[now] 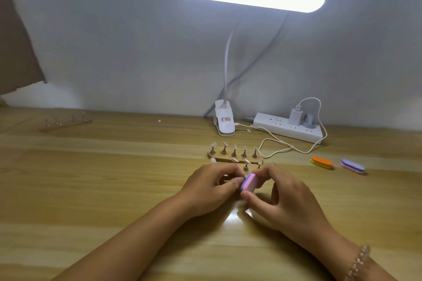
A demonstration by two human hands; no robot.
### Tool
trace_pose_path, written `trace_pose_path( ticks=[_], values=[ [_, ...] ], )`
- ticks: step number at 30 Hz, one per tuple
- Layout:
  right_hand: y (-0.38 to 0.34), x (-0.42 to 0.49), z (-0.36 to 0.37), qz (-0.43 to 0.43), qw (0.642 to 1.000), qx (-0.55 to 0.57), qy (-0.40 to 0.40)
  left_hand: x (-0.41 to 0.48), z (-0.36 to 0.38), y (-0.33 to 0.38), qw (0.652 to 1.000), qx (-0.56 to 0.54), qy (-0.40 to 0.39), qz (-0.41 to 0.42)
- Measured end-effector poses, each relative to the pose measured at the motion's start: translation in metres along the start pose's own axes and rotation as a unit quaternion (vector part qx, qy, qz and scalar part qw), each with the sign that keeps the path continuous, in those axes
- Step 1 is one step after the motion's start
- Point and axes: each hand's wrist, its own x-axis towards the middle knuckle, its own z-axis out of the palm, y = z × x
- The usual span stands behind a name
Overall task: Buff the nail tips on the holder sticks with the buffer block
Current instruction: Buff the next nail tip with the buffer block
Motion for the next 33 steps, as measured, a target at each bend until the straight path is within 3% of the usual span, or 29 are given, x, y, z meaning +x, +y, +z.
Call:
trace_pose_path(
  ticks=[4, 8, 11, 16, 20, 24, 28, 33],
  values=[
    [0.0052, 0.0051, -0.0016, 0.026, 0.999, 0.027, 0.031, 0.0007, 0.001, -0.0019, 1.0, 0.002, -0.007, 0.0],
    [-0.0005, 0.0002, 0.0013, -0.028, 1.0, 0.005, 0.008, 0.0, 0.0025, -0.0044, 0.999, 0.049, 0.0, 0.0],
    [0.0026, 0.0041, -0.0008, 0.007, 0.999, 0.028, 0.025, 0.0006, 0.0034, -0.0038, 0.999, 0.035, 0.003, -0.001],
    [-0.0003, -0.0026, 0.0014, -0.028, 0.999, -0.024, 0.015, -0.0008, 0.0027, -0.0016, 0.999, 0.04, 0.004, 0.007],
    [0.0032, 0.0012, -0.0013, 0.012, 0.999, -0.016, 0.033, 0.0006, 0.0019, 0.0001, 1.0, 0.015, 0.007, 0.001],
    [-0.0024, -0.0031, -0.0003, -0.03, 0.998, -0.048, 0.014, -0.0006, 0.0024, 0.0, 1.0, 0.013, 0.009, 0.0],
    [0.0011, 0.0006, -0.0029, 0.02, 0.998, -0.041, 0.03, -0.0002, 0.0016, 0.0015, 1.0, 0.012, 0.013, -0.003],
    [-0.001, -0.0015, 0.0001, 0.004, 0.998, -0.061, 0.017, -0.0006, 0.0019, 0.0015, 0.999, 0.02, 0.022, 0.01]
  ],
)
